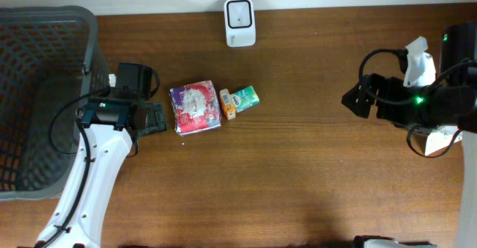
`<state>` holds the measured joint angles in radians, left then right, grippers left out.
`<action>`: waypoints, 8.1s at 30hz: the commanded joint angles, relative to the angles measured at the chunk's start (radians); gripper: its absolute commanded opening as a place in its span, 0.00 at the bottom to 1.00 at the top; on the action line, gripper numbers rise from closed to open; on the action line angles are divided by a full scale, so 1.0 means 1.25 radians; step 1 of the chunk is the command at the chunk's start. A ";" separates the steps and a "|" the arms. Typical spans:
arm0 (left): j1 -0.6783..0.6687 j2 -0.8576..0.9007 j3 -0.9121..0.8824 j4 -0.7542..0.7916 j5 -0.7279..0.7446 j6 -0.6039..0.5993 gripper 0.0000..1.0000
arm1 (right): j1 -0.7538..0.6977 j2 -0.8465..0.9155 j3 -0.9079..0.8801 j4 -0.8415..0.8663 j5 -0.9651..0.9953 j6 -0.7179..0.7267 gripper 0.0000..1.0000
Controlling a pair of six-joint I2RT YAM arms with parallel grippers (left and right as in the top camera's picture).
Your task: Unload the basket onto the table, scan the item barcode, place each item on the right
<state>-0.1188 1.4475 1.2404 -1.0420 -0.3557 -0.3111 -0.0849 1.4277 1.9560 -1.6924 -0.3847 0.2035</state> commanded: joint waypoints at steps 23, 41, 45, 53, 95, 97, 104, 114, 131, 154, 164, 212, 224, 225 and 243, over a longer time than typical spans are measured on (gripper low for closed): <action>0.003 -0.003 0.000 0.001 0.000 -0.009 0.99 | 0.099 0.388 -0.004 0.296 -0.243 -0.007 0.99; 0.003 -0.003 0.000 0.001 0.000 -0.009 0.99 | 0.404 0.695 -0.007 0.590 0.178 0.560 0.31; 0.003 -0.003 0.000 0.001 0.000 -0.009 0.99 | 0.446 0.706 -0.026 0.627 0.248 0.606 0.04; 0.003 -0.003 0.000 0.001 0.000 -0.009 0.99 | 0.453 0.757 -0.026 0.536 0.345 0.615 0.04; 0.003 -0.003 0.000 0.001 0.000 -0.009 0.99 | 0.371 0.725 0.155 0.481 -0.131 0.175 0.04; 0.003 -0.003 0.000 0.001 0.001 -0.009 0.99 | 0.360 0.727 0.154 0.454 -0.081 0.175 0.04; 0.003 -0.003 0.000 0.001 0.001 -0.009 0.99 | 0.404 0.744 0.150 0.361 0.317 0.383 0.54; 0.003 -0.003 0.000 0.001 0.001 -0.009 0.99 | 0.491 0.837 0.148 0.402 0.506 0.518 0.47; 0.003 -0.003 0.000 0.001 0.001 -0.009 0.99 | 0.374 0.848 0.391 0.295 -0.082 0.104 0.04; 0.003 -0.003 0.000 0.001 0.000 -0.009 0.99 | 0.117 0.826 0.218 0.175 -0.196 -0.187 0.56; 0.003 -0.003 0.000 0.001 0.000 -0.009 0.99 | 0.248 0.831 0.077 0.378 -0.020 -0.112 0.53; 0.003 -0.003 0.000 0.001 0.001 -0.009 0.99 | 0.193 0.827 0.405 0.143 -0.670 -0.641 0.04; 0.003 -0.003 0.000 0.001 0.000 -0.009 0.99 | 0.194 0.827 0.405 0.155 -0.435 -0.503 0.04; 0.003 -0.003 0.000 0.001 0.000 -0.009 0.99 | 0.199 0.827 0.405 0.169 -0.201 -0.354 0.04; 0.003 -0.003 0.000 0.001 0.000 -0.009 0.99 | 0.363 0.833 0.401 0.781 0.561 -0.238 0.04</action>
<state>-0.1188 1.4475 1.2404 -1.0428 -0.3557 -0.3111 0.3302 2.4714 2.4451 -0.8474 0.2241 0.0963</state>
